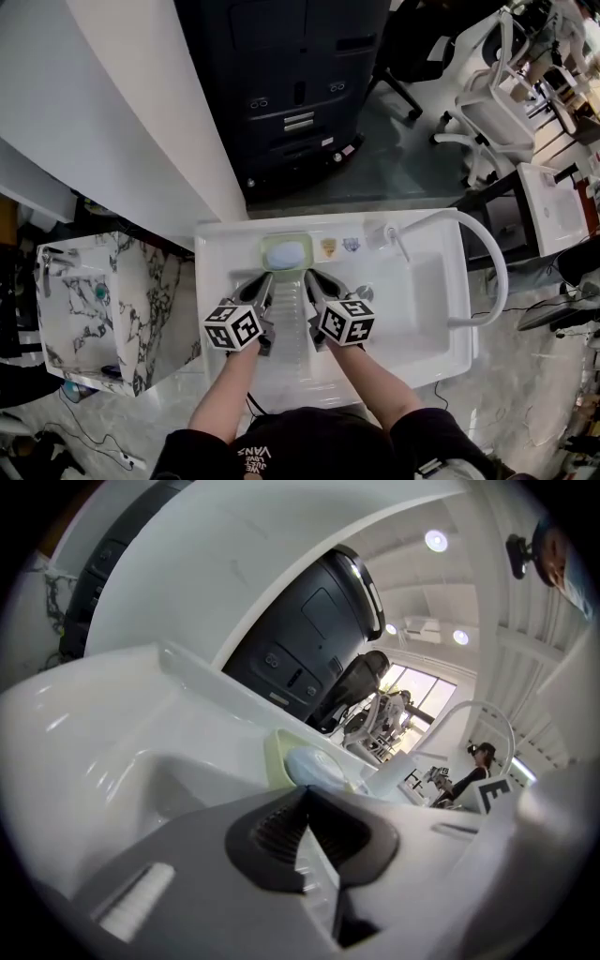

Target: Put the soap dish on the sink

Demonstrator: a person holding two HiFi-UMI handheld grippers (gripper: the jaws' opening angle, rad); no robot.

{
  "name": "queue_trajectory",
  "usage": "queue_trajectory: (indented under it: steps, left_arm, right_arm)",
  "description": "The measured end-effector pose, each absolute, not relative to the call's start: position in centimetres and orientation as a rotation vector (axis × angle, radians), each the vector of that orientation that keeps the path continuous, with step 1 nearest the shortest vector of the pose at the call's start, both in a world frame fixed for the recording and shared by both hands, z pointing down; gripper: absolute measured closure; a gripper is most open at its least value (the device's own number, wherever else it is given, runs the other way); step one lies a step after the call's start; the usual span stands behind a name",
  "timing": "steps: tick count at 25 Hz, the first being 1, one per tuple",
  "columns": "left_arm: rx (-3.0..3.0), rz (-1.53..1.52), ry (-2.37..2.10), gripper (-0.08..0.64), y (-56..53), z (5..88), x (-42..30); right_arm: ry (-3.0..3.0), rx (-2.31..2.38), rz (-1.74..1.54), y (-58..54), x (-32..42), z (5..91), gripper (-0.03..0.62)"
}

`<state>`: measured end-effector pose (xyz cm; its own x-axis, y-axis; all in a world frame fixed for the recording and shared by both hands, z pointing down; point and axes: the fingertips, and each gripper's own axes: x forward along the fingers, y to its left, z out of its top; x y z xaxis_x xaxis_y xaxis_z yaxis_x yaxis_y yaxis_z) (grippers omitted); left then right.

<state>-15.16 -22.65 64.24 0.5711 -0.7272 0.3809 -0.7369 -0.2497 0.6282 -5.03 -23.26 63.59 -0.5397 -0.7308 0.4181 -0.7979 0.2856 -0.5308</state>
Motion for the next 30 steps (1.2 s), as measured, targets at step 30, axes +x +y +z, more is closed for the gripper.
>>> queue_trajectory:
  steps: [30]
  left_arm:
    - [2.024, -0.014, -1.197, 0.506, -20.4, 61.4, -15.4]
  right_arm:
    - [-2.514, 1.427, 1.145, -21.2, -2.9, 60.2, 0.589]
